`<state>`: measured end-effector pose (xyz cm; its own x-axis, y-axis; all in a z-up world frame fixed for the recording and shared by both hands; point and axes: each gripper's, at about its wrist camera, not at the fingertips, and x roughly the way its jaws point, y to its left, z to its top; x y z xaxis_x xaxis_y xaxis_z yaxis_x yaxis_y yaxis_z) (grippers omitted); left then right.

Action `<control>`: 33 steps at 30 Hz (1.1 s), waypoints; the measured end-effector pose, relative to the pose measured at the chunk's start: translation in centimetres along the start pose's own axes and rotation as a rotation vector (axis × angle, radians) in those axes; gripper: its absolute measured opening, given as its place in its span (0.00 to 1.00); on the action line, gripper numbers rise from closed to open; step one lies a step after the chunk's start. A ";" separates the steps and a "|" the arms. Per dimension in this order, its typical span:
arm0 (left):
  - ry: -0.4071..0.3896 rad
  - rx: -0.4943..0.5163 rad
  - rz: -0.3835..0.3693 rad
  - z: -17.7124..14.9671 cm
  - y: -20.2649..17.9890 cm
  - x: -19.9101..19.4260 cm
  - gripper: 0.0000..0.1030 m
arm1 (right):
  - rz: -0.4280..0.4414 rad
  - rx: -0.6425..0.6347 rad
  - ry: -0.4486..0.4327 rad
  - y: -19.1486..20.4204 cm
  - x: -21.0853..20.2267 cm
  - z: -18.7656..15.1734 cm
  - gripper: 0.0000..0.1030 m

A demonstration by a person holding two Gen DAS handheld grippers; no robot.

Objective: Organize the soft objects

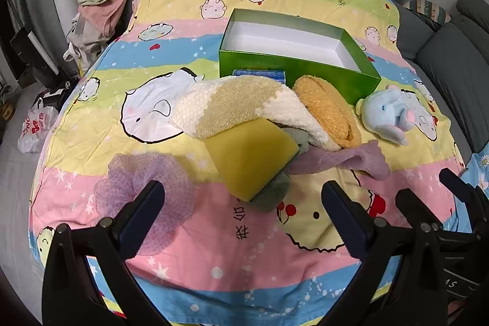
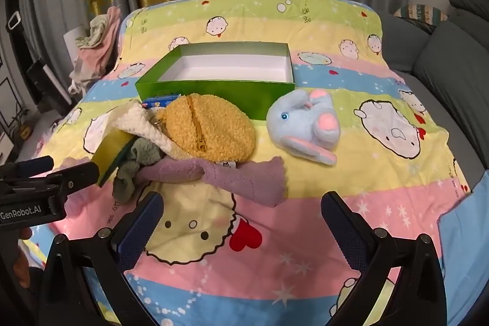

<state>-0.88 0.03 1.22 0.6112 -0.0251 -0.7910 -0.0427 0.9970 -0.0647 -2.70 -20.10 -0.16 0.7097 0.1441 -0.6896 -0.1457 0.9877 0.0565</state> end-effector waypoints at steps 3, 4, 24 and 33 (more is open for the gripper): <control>-0.008 0.005 -0.003 -0.1 -0.2 -0.2 0.99 | -0.002 -0.004 0.002 0.2 -0.1 0.1 1.00; -0.010 0.005 -0.004 -0.1 -0.2 -0.2 0.99 | -0.002 -0.004 0.002 0.2 -0.1 0.1 1.00; -0.026 0.014 0.007 -0.3 0.1 -0.4 0.99 | -0.002 -0.018 0.001 0.7 -0.7 0.1 1.00; -0.040 0.022 0.015 -0.4 0.3 -0.6 0.99 | -0.004 -0.023 0.002 0.9 -0.6 0.1 1.00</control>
<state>-1.52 0.35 1.41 0.6419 -0.0076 -0.7667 -0.0348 0.9986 -0.0391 -3.17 -19.31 0.43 0.7092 0.1402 -0.6910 -0.1586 0.9866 0.0374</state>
